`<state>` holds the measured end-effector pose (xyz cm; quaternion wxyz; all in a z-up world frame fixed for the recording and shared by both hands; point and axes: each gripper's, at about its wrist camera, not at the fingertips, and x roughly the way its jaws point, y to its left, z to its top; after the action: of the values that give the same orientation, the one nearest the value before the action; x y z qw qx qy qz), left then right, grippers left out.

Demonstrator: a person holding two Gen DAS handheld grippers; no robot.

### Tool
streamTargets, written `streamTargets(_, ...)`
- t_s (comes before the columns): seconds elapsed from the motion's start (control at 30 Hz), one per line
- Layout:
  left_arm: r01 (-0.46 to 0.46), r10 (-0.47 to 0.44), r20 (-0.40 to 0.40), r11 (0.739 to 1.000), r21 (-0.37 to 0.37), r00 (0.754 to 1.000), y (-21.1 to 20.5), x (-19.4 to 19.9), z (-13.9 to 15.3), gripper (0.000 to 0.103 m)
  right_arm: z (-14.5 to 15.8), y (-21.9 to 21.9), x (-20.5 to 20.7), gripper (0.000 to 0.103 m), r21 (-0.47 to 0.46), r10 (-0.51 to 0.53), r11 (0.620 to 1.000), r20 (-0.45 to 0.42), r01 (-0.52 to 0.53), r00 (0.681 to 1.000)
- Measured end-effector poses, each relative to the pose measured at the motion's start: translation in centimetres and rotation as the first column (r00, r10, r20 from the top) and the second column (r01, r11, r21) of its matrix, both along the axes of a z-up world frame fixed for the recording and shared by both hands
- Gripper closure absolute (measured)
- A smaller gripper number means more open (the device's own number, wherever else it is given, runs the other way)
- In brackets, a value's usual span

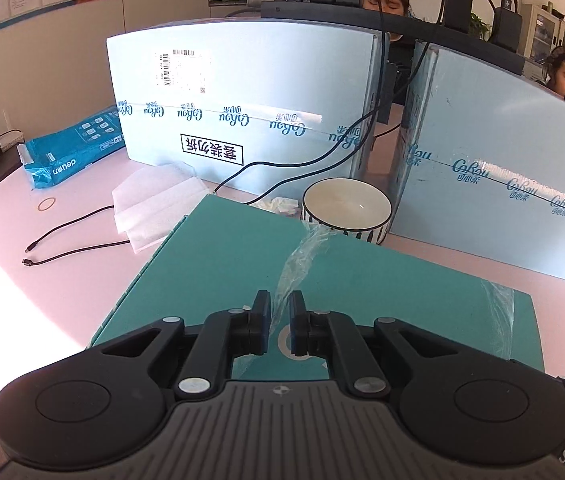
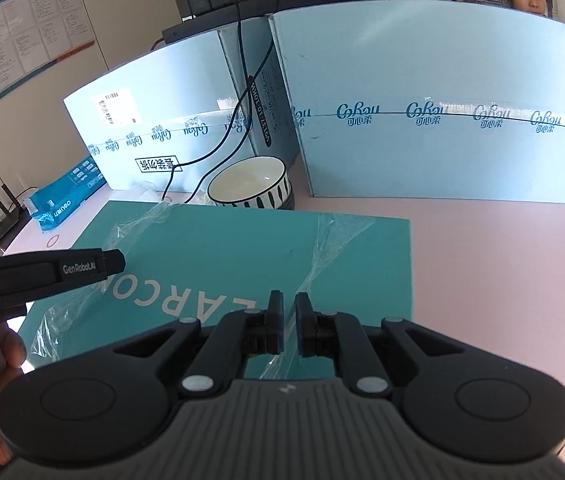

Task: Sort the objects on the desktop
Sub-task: 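Open both grippers above the teal package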

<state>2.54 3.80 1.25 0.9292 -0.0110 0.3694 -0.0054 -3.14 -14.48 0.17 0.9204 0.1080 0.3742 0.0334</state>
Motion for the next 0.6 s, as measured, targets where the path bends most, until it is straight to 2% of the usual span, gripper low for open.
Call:
streamTargets(0.17, 0.004, -0.004, -0.004, 1.000, -0.003, 1.000, 0.8, 0.3, 0.0, 0.095, 0.2, 0.7, 0.6, 0.092, -0.019, 0.000, 1.000, -0.007, 0.000, 1.000)
streamTargets(0.23, 0.008, -0.008, -0.008, 1.000, -0.013, 1.000, 0.9, 0.4, 0.1, 0.090, 0.0, 1.1, 0.7, 0.091, -0.062, 0.022, 0.998, 0.003, -0.021, 1.000)
streamTargets(0.27, 0.010, -0.010, -0.010, 1.000, -0.022, 1.000, 0.9, 0.5, 0.1, 0.082, -0.1, 1.2, 0.7, 0.091, -0.069, 0.023, 0.997, 0.009, -0.023, 1.000)
streamTargets(0.3, 0.011, -0.011, -0.015, 0.999, -0.033, 1.000, 1.0, 0.6, 0.2, 0.069, 0.0, 1.2, 0.8, 0.091, -0.067, 0.021, 0.998, 0.005, -0.021, 1.000)
streamTargets(0.33, 0.006, -0.006, -0.013, 0.999, -0.035, 1.000, 1.1, 0.7, 0.4, 0.063, 0.0, 1.3, 0.8, 0.091, -0.072, 0.024, 0.997, 0.007, -0.023, 1.000)
streamTargets(0.4, 0.009, -0.009, 0.017, 1.000, -0.029, 1.000, 1.0, 0.6, 0.7, 0.043, -0.1, 1.5, 0.9, 0.091, -0.083, 0.029, 0.996, 0.011, -0.028, 1.000)
streamTargets(0.5, 0.024, -0.024, 0.017, 1.000, -0.020, 1.000, 0.7, 1.0, 0.8, 0.039, -0.7, 1.8, 1.2, 0.091, -0.121, 0.058, 0.991, 0.027, -0.055, 0.998)
streamTargets(0.6, 0.038, -0.037, 0.022, 0.999, -0.029, 0.999, 0.6, 1.1, 0.7, 0.039, -0.5, 1.6, 1.6, 0.091, -0.094, 0.060, 0.994, 0.021, -0.057, 0.998)
